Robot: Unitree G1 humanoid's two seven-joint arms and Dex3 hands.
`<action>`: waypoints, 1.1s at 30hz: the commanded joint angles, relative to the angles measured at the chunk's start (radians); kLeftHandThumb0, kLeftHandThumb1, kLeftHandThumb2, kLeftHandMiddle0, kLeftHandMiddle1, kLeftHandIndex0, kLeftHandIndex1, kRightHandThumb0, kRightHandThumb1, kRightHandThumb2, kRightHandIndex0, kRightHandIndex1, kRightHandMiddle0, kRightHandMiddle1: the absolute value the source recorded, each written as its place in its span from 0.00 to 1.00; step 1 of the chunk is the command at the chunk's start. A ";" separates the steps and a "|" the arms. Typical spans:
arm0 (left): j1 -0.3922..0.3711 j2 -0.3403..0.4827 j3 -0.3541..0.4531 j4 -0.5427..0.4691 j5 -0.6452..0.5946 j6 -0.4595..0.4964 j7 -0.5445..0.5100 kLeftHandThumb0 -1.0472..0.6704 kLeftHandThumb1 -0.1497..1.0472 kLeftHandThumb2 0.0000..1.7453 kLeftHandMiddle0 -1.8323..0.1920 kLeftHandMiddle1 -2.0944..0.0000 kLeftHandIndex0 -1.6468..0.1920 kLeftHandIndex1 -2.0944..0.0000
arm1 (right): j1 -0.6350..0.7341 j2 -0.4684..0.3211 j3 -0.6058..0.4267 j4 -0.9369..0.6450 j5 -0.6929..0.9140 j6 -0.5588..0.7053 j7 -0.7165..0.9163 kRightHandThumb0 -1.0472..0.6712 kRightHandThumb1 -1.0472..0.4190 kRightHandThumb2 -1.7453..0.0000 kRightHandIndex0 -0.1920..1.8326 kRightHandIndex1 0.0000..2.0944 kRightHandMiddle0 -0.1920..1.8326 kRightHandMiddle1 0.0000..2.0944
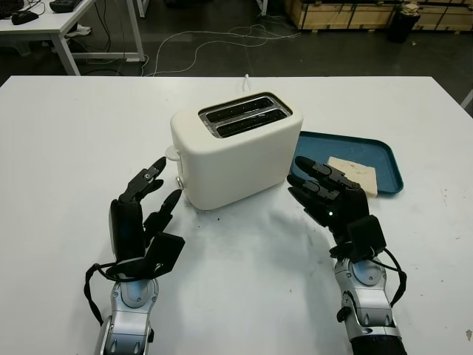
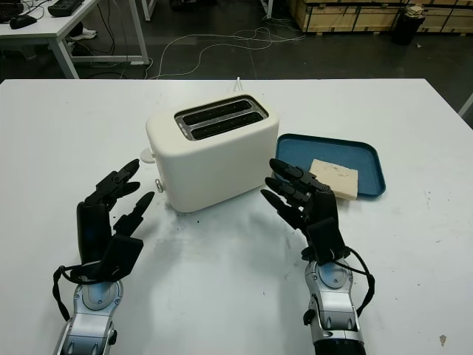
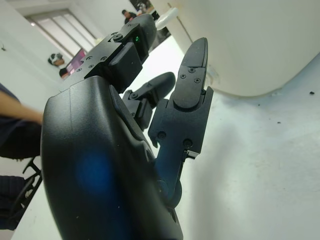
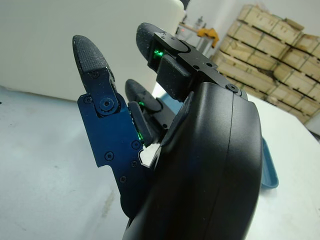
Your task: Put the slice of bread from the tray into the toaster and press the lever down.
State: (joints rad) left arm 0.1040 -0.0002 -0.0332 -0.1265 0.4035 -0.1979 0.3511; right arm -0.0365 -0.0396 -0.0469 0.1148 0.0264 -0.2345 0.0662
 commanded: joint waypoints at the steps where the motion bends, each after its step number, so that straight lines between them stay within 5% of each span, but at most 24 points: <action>1: -0.009 -0.001 -0.006 -0.007 -0.003 -0.009 -0.002 0.44 0.89 0.09 0.66 0.61 0.51 1.00 | -0.007 -0.001 0.000 0.005 0.000 -0.034 0.000 0.32 0.17 1.00 0.55 0.00 0.52 0.00; 13: -0.011 0.009 -0.004 0.000 -0.018 -0.021 -0.021 0.43 0.89 0.09 0.67 0.60 0.50 1.00 | 0.003 -0.001 0.007 -0.013 0.010 -0.028 0.017 0.32 0.18 1.00 0.55 0.00 0.52 0.00; 16: -0.012 0.013 0.000 0.009 -0.020 -0.028 -0.017 0.43 0.89 0.10 0.67 0.60 0.50 1.00 | 0.010 -0.036 -0.003 -0.010 -0.033 -0.124 0.014 0.33 0.18 1.00 0.54 0.00 0.51 0.00; 22: -0.009 0.013 0.000 0.006 -0.012 -0.024 -0.011 0.43 0.89 0.09 0.67 0.60 0.50 1.00 | 0.011 -0.205 -0.102 0.024 -0.379 -0.361 -0.225 0.32 0.15 0.99 0.50 0.00 0.47 0.00; 33: -0.008 0.011 -0.005 0.015 -0.012 -0.039 -0.009 0.44 0.89 0.10 0.66 0.60 0.50 1.00 | 0.001 -0.423 -0.066 0.169 -0.795 -0.204 -0.533 0.30 0.17 1.00 0.40 0.00 0.39 0.00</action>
State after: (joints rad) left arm 0.0994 0.0113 -0.0344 -0.1130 0.3954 -0.2174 0.3382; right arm -0.0271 -0.4467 -0.1283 0.2701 -0.7433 -0.4647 -0.4409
